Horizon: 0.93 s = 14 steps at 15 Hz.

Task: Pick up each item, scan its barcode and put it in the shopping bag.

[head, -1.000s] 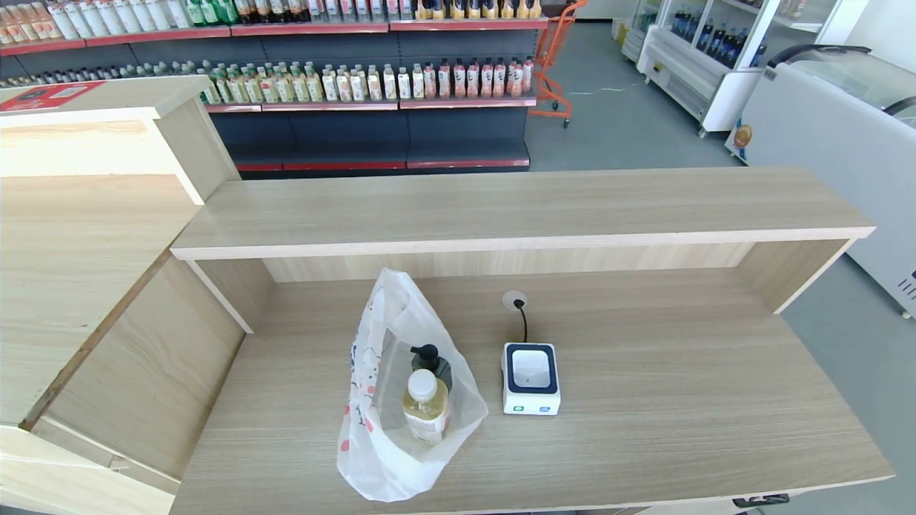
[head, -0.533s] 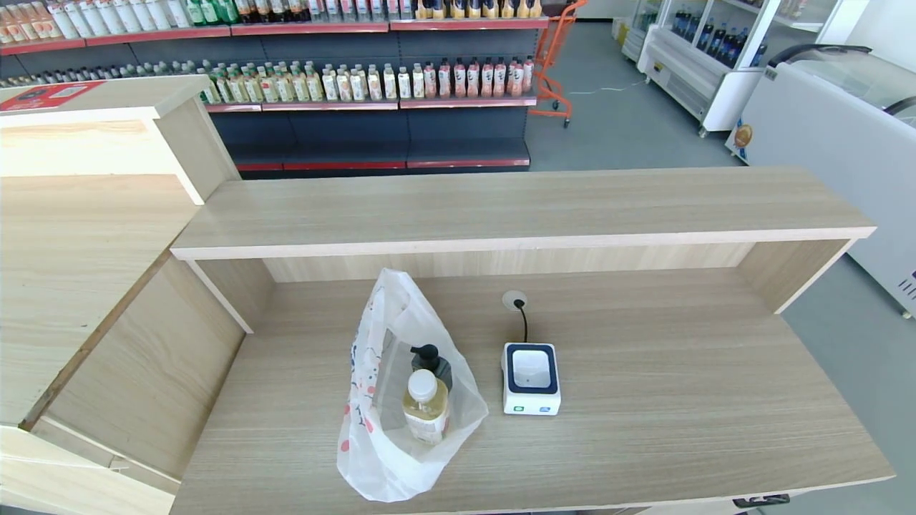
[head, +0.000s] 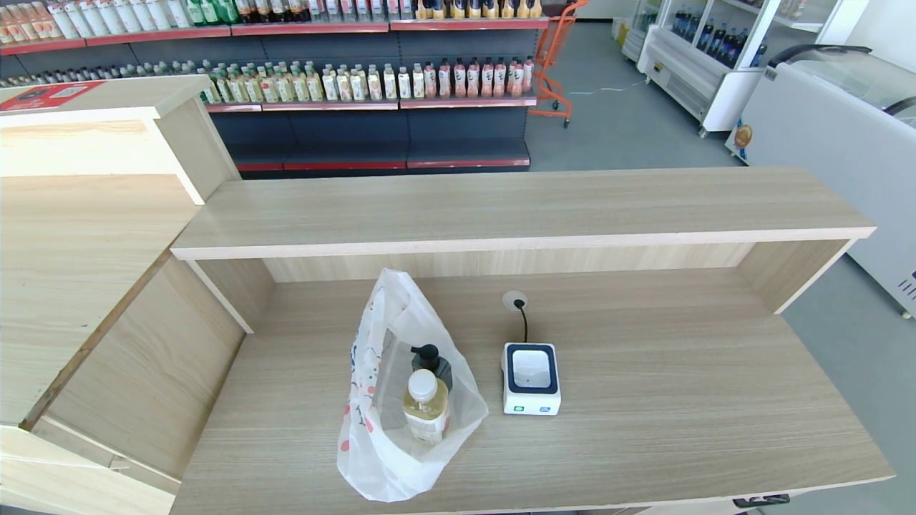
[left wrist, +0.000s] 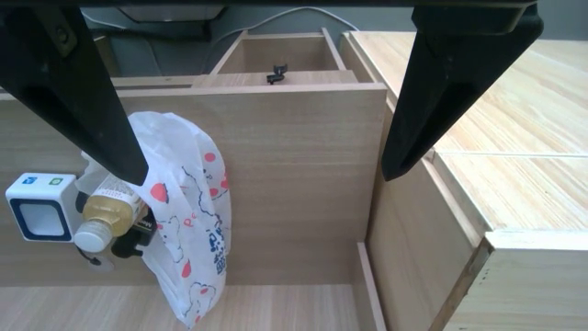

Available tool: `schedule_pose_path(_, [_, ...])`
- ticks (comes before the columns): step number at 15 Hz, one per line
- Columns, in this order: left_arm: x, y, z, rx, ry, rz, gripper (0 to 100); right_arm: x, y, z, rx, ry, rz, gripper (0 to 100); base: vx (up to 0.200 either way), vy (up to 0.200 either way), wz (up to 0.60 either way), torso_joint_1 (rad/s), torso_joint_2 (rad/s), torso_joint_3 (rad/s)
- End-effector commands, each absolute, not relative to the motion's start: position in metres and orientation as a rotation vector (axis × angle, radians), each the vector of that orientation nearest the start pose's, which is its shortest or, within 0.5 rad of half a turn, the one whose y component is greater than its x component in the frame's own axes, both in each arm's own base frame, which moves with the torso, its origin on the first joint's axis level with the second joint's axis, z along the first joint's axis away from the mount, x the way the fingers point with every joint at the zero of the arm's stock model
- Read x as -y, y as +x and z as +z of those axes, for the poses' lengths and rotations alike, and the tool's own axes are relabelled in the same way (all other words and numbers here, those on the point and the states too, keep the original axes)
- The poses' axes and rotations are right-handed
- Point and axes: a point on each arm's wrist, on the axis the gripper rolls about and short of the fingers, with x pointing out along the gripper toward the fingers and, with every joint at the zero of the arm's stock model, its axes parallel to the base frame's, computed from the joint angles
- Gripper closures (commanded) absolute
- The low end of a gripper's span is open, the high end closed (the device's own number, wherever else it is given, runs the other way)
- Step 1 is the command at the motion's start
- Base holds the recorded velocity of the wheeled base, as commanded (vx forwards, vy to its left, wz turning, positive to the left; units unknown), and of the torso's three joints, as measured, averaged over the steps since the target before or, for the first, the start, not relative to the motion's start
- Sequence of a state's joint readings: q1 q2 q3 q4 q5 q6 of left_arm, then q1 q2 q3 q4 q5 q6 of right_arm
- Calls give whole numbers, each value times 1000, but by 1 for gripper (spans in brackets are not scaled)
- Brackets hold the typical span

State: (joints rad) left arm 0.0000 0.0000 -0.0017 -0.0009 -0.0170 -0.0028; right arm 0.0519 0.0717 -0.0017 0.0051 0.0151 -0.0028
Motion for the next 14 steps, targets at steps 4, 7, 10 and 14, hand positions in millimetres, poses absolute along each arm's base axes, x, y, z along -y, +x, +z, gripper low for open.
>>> schedule_pose_path(4, [0,-23,76,3,-6,-17,0,1,-17,77,-84,-3,68,100,0,0,0,0,0,0])
schedule_pose_path(7, [0,-23,76,3,-5,-17,0,1,-17,77,-84,-3,68,100,0,0,0,0,0,0])
schedule_pose_path(10, [0,-23,76,3,0,-18,0,1,-17,77,-84,-5,68,100,0,-67,0,1,1,1])
schedule_pose_path(14, [0,-23,76,3,0,-18,0,1,-17,77,-84,-5,68,100,0,-200,0,4,4,4])
